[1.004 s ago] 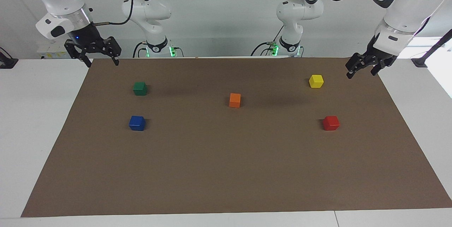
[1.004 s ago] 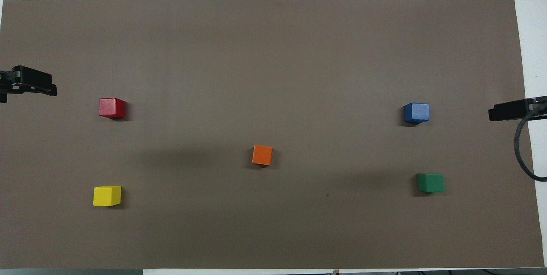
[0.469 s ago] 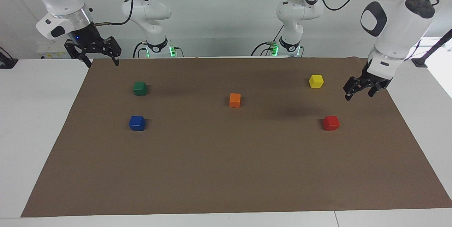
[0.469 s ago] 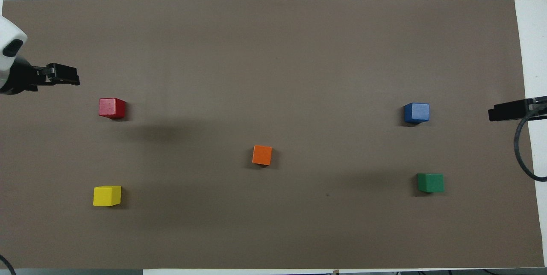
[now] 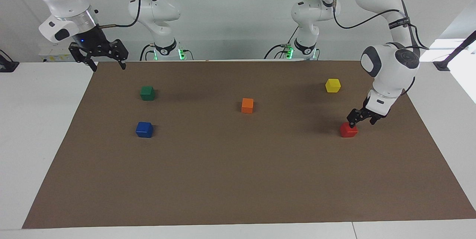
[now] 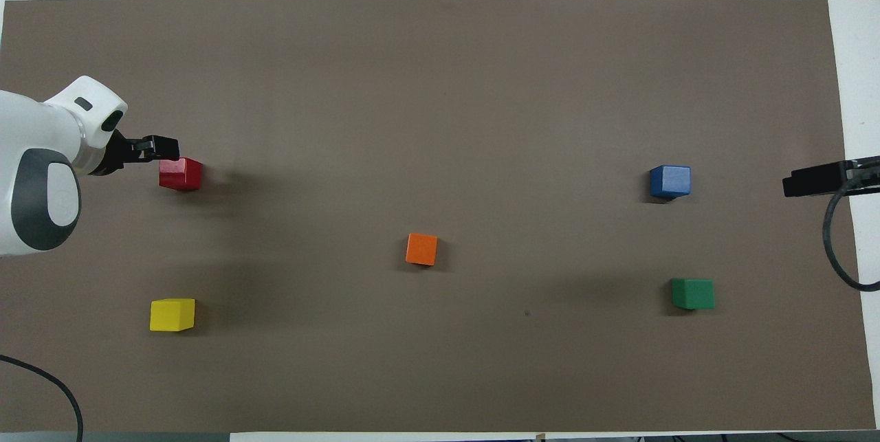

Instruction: Transfer red block to right arm and stack on blue block

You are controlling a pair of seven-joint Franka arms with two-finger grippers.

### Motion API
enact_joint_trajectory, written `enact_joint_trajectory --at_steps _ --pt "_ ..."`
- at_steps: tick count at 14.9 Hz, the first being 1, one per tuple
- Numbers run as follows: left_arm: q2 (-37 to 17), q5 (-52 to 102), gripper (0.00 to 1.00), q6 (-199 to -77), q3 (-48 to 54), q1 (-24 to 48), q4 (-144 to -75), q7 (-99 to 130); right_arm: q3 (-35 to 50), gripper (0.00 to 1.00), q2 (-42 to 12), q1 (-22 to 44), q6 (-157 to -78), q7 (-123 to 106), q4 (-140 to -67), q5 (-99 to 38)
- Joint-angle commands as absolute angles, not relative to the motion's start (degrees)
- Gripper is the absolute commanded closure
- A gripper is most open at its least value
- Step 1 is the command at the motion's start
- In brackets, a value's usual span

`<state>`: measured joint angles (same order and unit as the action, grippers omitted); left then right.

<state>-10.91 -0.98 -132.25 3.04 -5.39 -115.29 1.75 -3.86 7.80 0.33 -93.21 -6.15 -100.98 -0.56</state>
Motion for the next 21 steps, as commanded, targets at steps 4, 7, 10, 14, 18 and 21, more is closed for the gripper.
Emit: enact_joint_trajectory --at_steps 4,7,10,14,18,21 --pt "-15.5 -1.7 0.00 -135.9 2.6 -2.0 -116.0 1.9 -3.6 0.00 6.7 -0.2 -101.9 -11.0 -109.2 -12.8" --pt "-15.7 -1.8 0.07 -135.2 2.5 -2.0 -116.2 1.8 -3.6 0.00 2.0 -1.9 -103.8 -17.2 -110.0 -23.5" --pt "-15.9 -1.8 0.25 -135.0 2.5 -2.5 -116.2 1.7 -3.6 0.00 -2.7 -4.7 -103.6 -28.6 -110.5 -36.9" --pt "-15.7 -1.7 1.00 -130.8 2.5 -2.9 -115.2 3.5 -3.6 0.00 -4.6 -4.0 -103.3 -36.8 -115.9 -57.0" --pt "-15.2 -0.8 1.00 -113.7 3.0 -0.7 -104.3 18.5 -3.5 0.00 -4.9 -3.9 -97.1 -41.6 -120.0 -69.7" --pt "-14.1 9.4 1.00 -96.6 3.3 2.3 -92.5 32.6 -3.5 0.00 -7.5 -4.4 -87.9 -48.1 -122.2 -75.8"
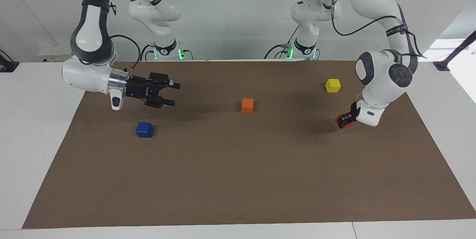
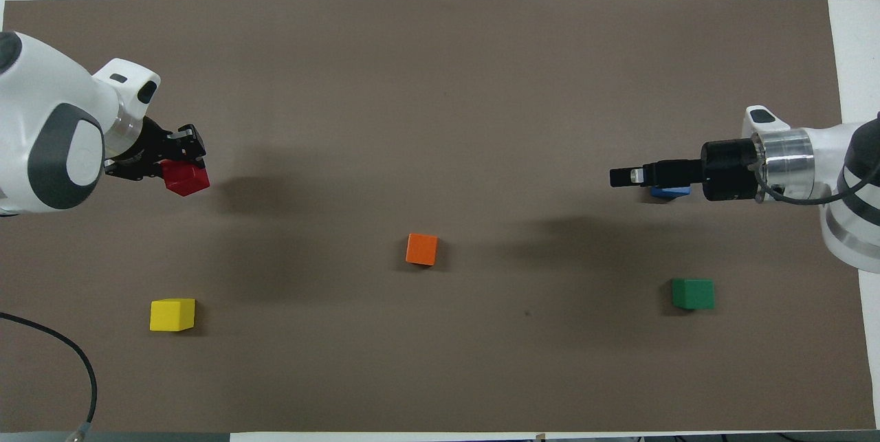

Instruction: Transfer red block to right arm and stack on blue block

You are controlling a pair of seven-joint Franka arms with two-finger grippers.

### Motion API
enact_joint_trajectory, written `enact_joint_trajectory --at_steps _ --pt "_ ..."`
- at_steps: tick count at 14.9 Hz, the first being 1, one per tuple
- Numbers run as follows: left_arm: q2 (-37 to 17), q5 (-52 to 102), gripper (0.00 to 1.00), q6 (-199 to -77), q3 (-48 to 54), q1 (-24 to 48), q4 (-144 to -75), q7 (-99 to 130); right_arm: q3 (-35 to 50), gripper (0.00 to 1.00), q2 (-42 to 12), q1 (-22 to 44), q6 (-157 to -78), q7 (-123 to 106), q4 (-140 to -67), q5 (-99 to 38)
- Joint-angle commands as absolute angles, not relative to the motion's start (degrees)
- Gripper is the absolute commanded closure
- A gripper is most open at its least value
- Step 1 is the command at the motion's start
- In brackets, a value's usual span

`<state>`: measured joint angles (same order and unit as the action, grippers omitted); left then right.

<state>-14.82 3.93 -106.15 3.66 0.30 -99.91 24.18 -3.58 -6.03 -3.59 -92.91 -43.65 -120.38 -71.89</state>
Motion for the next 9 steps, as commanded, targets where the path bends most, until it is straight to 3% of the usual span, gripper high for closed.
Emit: enact_joint_trajectory --at_steps 1,4,9 --pt "-13.6 11.8 1.00 -93.5 3.7 3.2 -90.1 38.1 -3.6 0.00 -9.6 -4.5 -83.7 -50.2 -122.2 -78.6" --pt "-8.9 18.1 1.00 -91.1 6.8 4.3 -89.9 53.5 -3.5 0.00 -12.5 -3.3 -77.3 -52.8 -123.6 -85.3" --pt "-4.0 34.2 1.00 -92.9 12.4 4.3 -90.1 79.9 -3.5 0.00 -17.2 5.3 -68.2 -60.7 -128.0 -102.4"
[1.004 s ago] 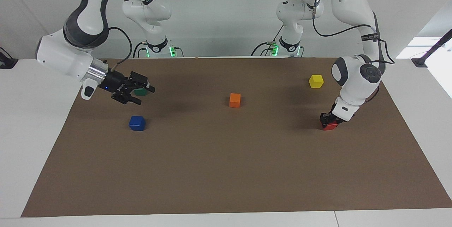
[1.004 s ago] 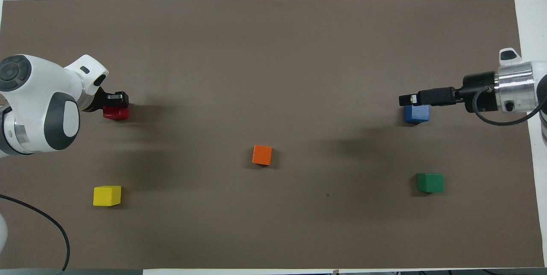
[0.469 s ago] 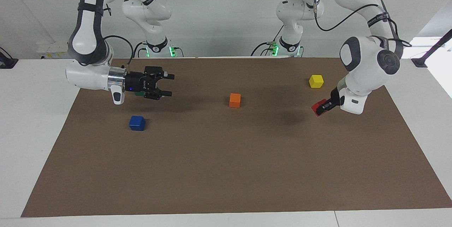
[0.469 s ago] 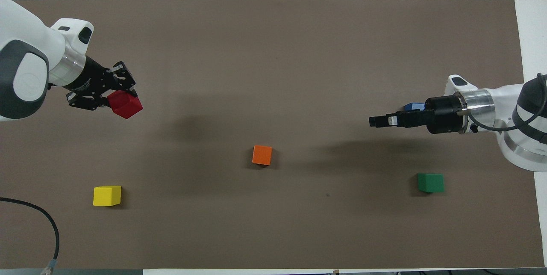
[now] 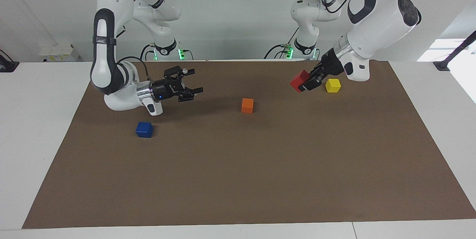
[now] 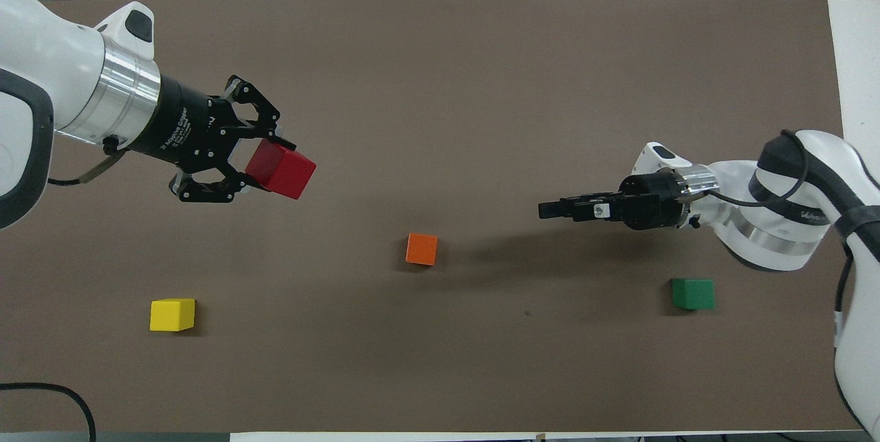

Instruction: Transfer red block to right arm and stack on blue block

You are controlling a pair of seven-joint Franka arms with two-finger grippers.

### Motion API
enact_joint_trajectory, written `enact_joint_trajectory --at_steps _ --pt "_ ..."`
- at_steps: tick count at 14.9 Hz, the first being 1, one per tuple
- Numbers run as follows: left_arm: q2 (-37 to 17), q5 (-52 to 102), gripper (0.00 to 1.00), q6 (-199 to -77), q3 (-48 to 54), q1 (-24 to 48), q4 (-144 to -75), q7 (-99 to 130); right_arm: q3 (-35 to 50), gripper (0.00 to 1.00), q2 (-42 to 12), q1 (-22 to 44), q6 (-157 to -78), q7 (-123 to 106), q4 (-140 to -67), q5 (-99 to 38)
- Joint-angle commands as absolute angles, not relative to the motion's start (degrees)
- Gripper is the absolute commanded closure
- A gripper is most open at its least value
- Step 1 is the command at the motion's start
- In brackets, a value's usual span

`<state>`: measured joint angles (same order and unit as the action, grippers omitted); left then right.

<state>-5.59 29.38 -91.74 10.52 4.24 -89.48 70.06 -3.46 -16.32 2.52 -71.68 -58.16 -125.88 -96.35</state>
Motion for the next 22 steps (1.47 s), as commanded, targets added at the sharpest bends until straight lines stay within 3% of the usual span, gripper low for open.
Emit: enact_joint_trajectory --at_steps 1,3,6,12,22 --pt "-3.7 35.8 1.00 -94.8 13.6 4.4 -90.2 84.9 -3.5 0.00 -18.4 7.0 -65.9 -63.0 -128.1 -105.5" --pt "-3.7 37.3 1.00 -101.0 16.7 5.4 -90.8 93.0 -3.5 0.00 -19.9 9.0 -61.7 -64.7 -128.3 -109.8" --pt "-1.9 37.3 1.00 -114.9 17.2 11.3 -97.0 102.5 -3.4 0.00 -20.4 11.6 -57.4 -64.8 -129.2 -115.5" --pt "-0.1 38.1 1.00 -116.6 17.4 15.3 -100.7 103.5 -3.3 0.00 -29.4 18.0 -45.8 -68.9 -127.4 -122.5" --pt "4.2 37.9 1.00 -115.8 17.3 17.8 -108.3 104.9 -1.4 0.00 -29.5 17.1 -47.6 -63.9 -123.6 -127.8"
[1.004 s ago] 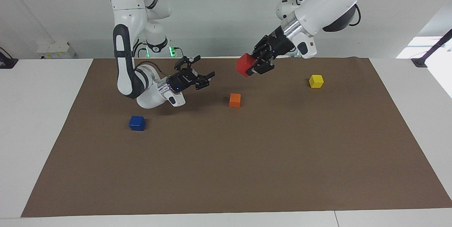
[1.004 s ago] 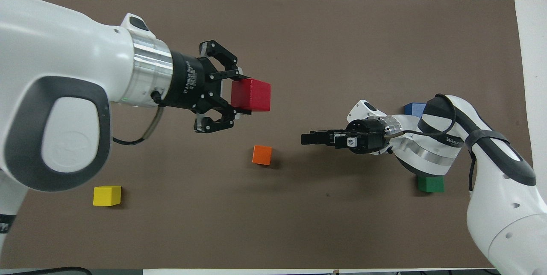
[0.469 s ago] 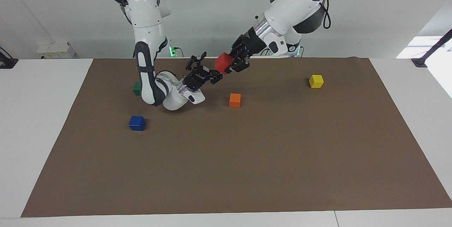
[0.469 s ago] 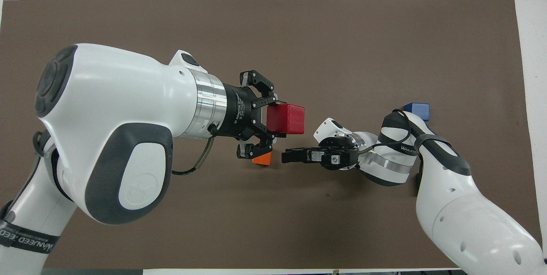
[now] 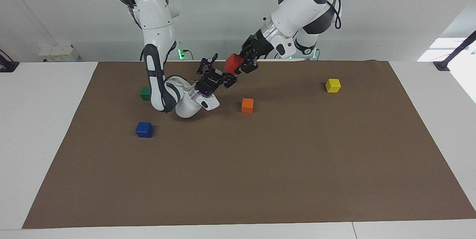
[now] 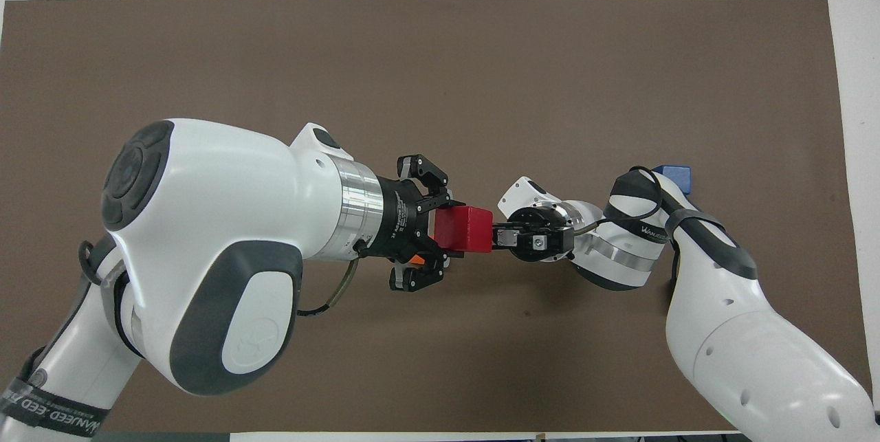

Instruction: Transfer red block to right arm and stack on blue block

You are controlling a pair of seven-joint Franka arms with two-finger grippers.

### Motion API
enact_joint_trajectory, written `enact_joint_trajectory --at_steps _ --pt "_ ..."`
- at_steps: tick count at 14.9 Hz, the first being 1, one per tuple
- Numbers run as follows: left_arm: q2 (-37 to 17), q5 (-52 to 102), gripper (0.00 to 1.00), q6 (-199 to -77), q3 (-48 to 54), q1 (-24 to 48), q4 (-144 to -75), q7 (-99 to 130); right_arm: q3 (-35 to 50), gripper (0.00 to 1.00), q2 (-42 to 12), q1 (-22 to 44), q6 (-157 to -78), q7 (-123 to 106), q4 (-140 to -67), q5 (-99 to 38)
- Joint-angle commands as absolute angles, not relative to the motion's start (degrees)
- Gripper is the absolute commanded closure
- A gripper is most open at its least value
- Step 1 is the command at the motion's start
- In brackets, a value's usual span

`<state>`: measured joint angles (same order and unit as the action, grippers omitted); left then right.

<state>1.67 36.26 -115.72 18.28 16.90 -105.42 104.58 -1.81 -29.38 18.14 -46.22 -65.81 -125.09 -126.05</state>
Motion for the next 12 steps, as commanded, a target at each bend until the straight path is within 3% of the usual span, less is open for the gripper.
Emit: enact_joint_trajectory --at_steps 1,12 --pt "4.2 38.0 1.00 -115.9 17.3 18.4 -108.3 104.9 -1.4 0.00 -29.6 17.6 -47.8 -63.8 -123.6 -128.8" --pt "4.5 38.0 1.00 -116.6 17.3 19.0 -108.5 104.9 -1.3 0.01 -29.7 19.6 -49.2 -64.8 -123.8 -131.0"
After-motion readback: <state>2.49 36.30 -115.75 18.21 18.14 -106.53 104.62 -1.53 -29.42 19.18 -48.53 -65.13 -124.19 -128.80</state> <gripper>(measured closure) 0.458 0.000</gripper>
